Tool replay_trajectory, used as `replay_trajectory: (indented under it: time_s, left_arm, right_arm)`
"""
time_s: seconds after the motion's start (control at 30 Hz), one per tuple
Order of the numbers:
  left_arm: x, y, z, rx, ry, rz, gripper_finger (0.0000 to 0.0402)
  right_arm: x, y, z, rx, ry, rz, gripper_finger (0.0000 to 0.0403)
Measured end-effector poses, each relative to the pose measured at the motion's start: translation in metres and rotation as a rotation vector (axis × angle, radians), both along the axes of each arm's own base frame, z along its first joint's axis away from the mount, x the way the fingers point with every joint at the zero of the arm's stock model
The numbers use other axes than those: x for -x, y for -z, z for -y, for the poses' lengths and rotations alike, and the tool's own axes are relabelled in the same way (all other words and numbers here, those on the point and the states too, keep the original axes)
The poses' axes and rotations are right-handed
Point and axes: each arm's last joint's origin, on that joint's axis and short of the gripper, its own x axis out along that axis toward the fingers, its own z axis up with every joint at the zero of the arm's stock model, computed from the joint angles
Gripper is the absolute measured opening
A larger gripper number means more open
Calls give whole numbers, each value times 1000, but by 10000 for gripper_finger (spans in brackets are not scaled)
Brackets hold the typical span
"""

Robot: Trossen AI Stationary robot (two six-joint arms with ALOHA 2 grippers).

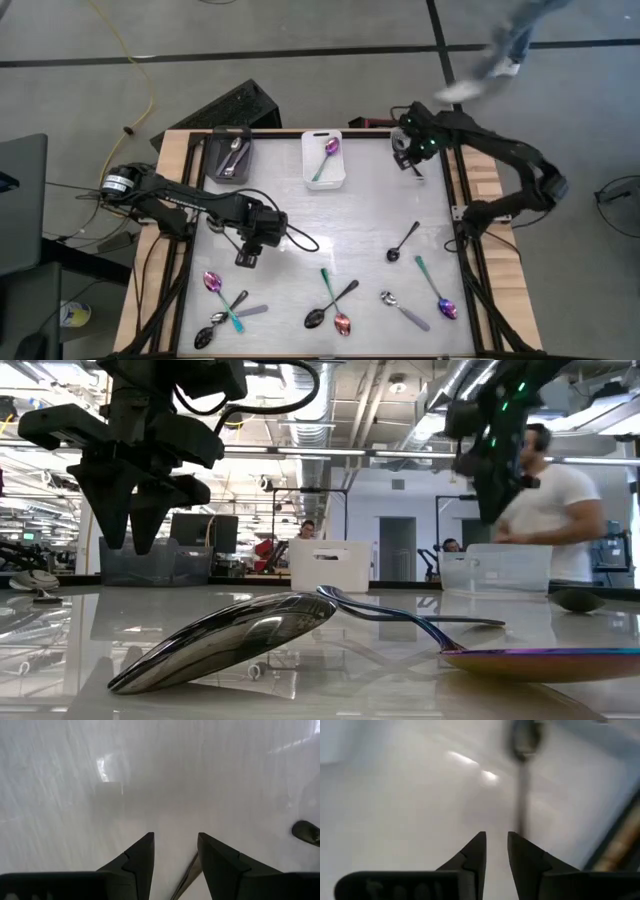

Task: Sort silverware by color (type)
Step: Put the purple spoon into the transparent black bin

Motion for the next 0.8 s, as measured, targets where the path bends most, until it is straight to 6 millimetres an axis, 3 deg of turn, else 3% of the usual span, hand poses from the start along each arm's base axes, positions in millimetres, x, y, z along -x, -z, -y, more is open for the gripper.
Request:
replay_trajectory:
  time_s: [0.13, 0.23, 0.33, 0.47, 0.63, 0.8]
  left_arm:
    - [-2, -1, 0, 12, -38, 21, 134]
    - [-4, -1, 1, 39, -77, 36, 134]
    - [-5, -2, 4, 59, -75, 44, 134]
    - [-7, -2, 6, 64, -68, 67, 134]
    - [-10, -3, 7, 66, -55, 104, 134]
    - [-9, -3, 7, 56, -23, 93, 134]
  right_arm:
    - [-6, -25, -45, 2, -162, 154, 102]
    - [-9, -30, -91, -5, -305, 215, 102]
    - [-9, -21, -137, -31, -484, 270, 102]
    - [-4, 6, -186, -30, -675, 305, 102]
    - [3, 38, -220, -23, -837, 259, 102]
    - [0, 53, -231, 18, -1034, 157, 102]
